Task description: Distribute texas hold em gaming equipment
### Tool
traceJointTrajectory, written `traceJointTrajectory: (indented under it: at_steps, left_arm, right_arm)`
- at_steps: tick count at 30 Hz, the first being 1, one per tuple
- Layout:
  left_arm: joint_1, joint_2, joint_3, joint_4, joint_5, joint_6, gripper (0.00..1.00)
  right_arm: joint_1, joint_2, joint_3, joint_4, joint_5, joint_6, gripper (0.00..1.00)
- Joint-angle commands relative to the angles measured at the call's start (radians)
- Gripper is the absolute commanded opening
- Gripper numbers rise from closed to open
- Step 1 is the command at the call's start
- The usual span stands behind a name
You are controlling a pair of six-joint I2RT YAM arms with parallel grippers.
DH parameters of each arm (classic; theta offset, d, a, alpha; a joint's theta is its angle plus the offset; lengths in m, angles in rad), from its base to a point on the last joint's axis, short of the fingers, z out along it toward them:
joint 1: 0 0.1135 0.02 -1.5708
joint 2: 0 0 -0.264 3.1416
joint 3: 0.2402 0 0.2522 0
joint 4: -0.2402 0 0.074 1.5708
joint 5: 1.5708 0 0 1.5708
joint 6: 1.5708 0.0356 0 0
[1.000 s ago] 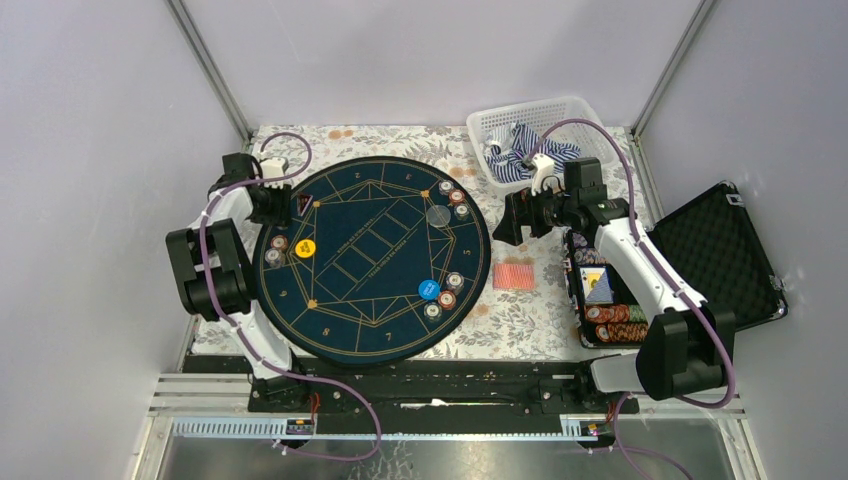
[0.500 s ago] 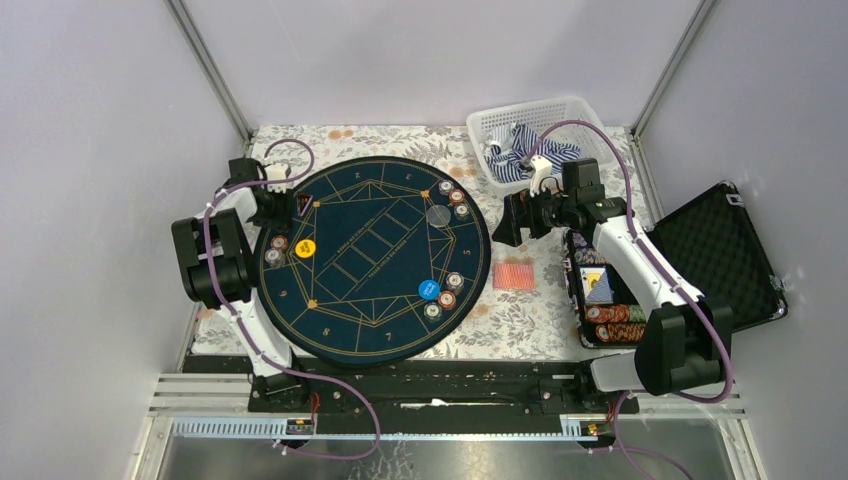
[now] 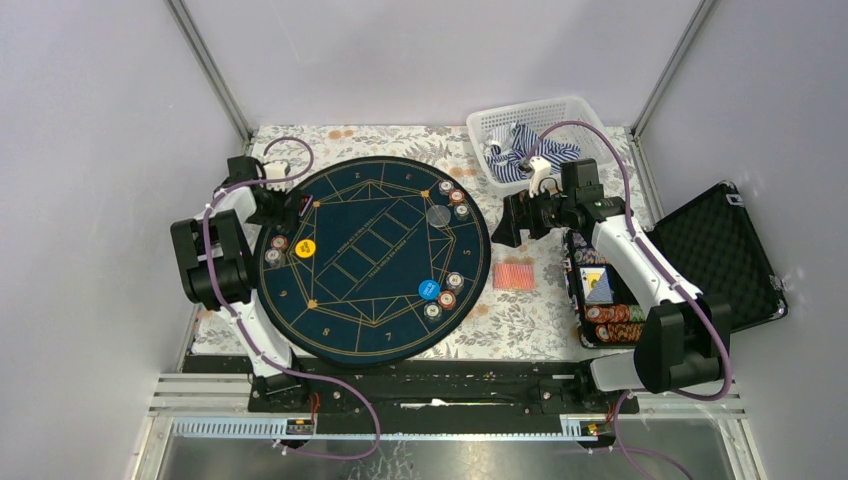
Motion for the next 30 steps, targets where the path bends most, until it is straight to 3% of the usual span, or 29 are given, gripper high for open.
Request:
traceJointTrajectory:
  at_steps: [1, 3, 10, 14, 19, 24, 30]
  left_arm:
    - [0.005, -0.139, 0.037, -0.01, 0.017, 0.008, 0.95]
    - [0.004, -0.196, 0.036, -0.022, 0.027, 0.019, 0.99]
    - [0.004, -0.392, 0.032, -0.049, 0.11, -0.025, 0.99]
    - [0.004, -0.493, 0.003, -0.074, 0.27, -0.04, 0.99]
    - [-0.014, -0.548, -0.013, -0.112, 0.446, -0.059, 0.99]
    - [-0.132, -0.576, -0.06, -0.128, 0.358, -0.093, 0.99]
    - [-0.268, -0.639, -0.175, -0.054, 0.307, -0.145, 0.99]
  right_arm:
    - [-0.006, -0.018, 0.019, 0.014, -0.023, 0.004, 1.0]
    - [-0.006, -0.028, 0.013, 0.022, -0.014, 0.008, 1.0]
    - [-0.006, -0.095, -0.019, 0.053, -0.006, 0.017, 1.0]
    - [-0.006, -0.093, 0.039, -0.134, -0.026, -0.189, 1.0]
    - [-0.006, -0.068, 0.025, -0.257, 0.078, -0.444, 1.0]
    - [-0.003, -0.079, -0.049, -0.222, 0.107, -0.654, 1.0]
    - [0.014, 0.028, -0.054, -0.181, 0.115, -0.814, 1.0]
